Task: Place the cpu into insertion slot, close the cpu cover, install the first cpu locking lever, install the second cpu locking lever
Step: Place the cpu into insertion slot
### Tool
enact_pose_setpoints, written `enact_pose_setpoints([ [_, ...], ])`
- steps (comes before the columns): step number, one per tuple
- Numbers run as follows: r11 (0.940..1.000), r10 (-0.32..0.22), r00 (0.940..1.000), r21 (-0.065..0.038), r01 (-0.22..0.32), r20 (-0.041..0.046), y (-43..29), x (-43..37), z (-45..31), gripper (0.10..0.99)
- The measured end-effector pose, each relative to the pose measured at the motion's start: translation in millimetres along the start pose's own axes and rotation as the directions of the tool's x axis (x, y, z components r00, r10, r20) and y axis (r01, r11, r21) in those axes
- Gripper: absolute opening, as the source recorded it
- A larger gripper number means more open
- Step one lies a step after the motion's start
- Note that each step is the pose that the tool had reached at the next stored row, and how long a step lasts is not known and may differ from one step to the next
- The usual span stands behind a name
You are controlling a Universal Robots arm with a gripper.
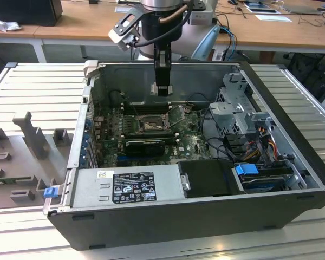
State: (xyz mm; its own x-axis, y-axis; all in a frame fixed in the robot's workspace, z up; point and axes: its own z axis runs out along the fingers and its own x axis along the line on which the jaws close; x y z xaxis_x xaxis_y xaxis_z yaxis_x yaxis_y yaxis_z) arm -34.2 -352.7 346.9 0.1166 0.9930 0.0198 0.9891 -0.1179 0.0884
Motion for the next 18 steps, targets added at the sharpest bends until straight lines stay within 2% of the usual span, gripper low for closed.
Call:
enact_pose_setpoints([
  [2, 1.0, -0.006, 1.0, 0.0, 0.006, -0.0006, -0.4, -0.1, 3.8, 0.529],
  [4, 0.9992, -0.04, 0.9992, 0.001, 0.04, -0.0036, -0.6, -0.1, 6.5, 0.529],
  [6, 0.9957, -0.092, 0.9957, 0.001, 0.092, -0.0083, -1.0, -0.2, 9.7, 0.529],
  [12, 0.9954, -0.096, 0.9954, 0.005, 0.096, -0.0088, -1.4, -0.3, 14.0, 0.529],
  [14, 0.9954, -0.096, 0.9954, 0.005, 0.096, -0.0056, -1.4, -0.3, 15.6, 0.529],
  [18, 0.9954, -0.096, 0.9954, 0.005, 0.096, -0.005, -2.0, -0.4, 21.0, 0.529],
])
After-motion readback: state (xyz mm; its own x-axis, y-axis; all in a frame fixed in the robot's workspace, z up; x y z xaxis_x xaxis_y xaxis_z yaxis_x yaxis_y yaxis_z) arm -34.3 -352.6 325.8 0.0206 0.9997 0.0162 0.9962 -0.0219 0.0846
